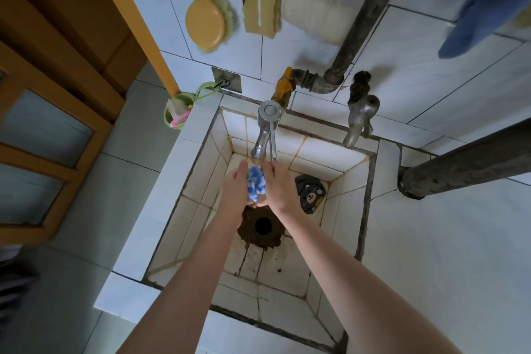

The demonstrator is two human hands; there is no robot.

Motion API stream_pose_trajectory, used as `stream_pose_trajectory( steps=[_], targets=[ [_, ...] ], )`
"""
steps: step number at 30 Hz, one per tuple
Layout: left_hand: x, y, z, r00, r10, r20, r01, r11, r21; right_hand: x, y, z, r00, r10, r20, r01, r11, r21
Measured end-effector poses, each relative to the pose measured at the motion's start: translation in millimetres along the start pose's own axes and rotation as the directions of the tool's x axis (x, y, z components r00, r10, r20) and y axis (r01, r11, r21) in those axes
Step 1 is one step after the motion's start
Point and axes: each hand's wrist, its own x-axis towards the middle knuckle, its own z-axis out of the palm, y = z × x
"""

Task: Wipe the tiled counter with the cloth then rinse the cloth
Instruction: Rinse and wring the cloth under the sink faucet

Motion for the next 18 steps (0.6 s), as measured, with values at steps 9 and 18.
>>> stream_pose_trajectory(
  steps=[9, 18],
  targets=[
    [-10.6, -6.2, -11.5, 0.956, -0.055, 0.287, 0.212, 0.805, -0.554, -7.1, -37.3, -6.7, 0.945, 0.21, 0.251, -0.32, 0.754, 0.573],
    [-4.2, -2.9, -6.3, 0.999, 0.031, -0.006, -0.032, 0.969, -0.244, -17.8, -8.4, -0.1, 0.996, -0.034, 0.08, 0.001, 0.924, 0.382]
  ],
)
